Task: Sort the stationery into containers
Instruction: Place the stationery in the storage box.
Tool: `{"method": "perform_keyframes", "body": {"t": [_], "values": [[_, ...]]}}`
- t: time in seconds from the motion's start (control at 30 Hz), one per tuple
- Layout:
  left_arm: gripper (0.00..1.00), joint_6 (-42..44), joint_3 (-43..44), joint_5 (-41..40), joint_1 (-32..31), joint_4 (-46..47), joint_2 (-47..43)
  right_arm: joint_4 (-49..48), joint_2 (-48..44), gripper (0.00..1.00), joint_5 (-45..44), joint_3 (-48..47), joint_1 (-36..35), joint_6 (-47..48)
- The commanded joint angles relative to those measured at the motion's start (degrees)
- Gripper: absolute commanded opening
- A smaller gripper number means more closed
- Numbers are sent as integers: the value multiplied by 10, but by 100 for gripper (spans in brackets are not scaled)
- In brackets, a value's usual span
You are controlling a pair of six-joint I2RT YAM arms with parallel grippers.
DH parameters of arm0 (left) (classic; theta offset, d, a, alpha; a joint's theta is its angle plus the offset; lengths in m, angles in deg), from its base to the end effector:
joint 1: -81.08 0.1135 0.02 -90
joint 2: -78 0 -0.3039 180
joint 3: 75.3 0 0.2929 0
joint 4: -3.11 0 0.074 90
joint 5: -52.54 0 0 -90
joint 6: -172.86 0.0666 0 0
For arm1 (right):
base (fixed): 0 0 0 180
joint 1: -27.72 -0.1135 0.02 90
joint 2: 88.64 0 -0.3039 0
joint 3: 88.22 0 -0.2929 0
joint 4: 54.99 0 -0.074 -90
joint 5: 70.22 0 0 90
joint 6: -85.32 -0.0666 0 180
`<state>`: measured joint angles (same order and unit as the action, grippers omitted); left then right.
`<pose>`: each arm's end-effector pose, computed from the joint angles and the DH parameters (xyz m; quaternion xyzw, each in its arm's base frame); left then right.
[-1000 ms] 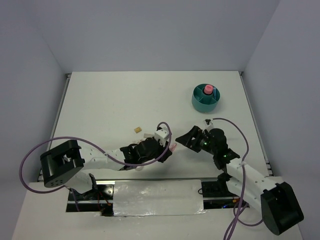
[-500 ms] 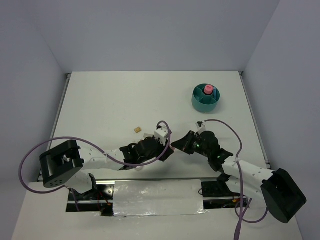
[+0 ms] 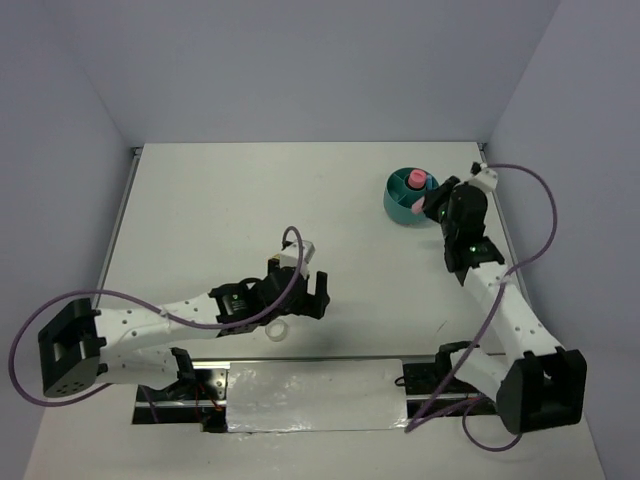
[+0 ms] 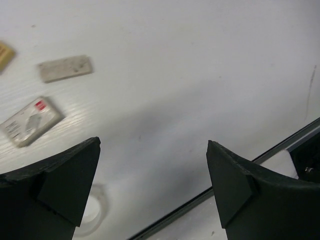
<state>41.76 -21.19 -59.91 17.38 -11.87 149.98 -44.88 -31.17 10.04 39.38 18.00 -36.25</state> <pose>0.1640 -0.2744 0.2391 0.0775 0.8629 -0.2674 0.4217 0.2809 0.0367 0.3073 0.2006 0.7673 0.1503 0.5902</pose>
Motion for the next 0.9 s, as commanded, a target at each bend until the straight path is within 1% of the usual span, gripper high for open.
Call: {"method": "perform_keyframes", "body": {"t": [0.0,0.03,0.1,0.2,0.23,0.27,0.37,0.47,0.6,0.73,0.87], "values": [[99,-50,-2,-49,0,-127,-53,50,62,0,-106,-66,66,95],[99,-53,-6,-49,0,-140,-76,45,76,0,-106,-78,81,94],[99,-54,-21,-43,0,-143,-97,29,113,0,-101,-113,114,98],[99,-53,-42,-31,0,-145,-129,-18,157,0,-104,-138,117,111],[99,-53,-48,-29,0,-142,-141,-55,169,0,-93,-140,117,115],[99,-53,-60,-27,1,-139,-146,-64,195,0,-95,-152,117,121],[99,-53,-75,-12,1,-137,-163,-71,252,0,-114,-193,117,144],[99,-50,-91,-3,1,-135,-181,-50,300,1,-114,-238,119,158],[99,-48,-98,6,0,-139,-199,-58,331,2,-93,-260,121,162],[99,-51,-100,0,1,-155,-225,-38,373,4,-62,-296,121,163],[99,-59,-102,-21,0,-175,-248,-44,385,8,-46,-287,120,147]]}}
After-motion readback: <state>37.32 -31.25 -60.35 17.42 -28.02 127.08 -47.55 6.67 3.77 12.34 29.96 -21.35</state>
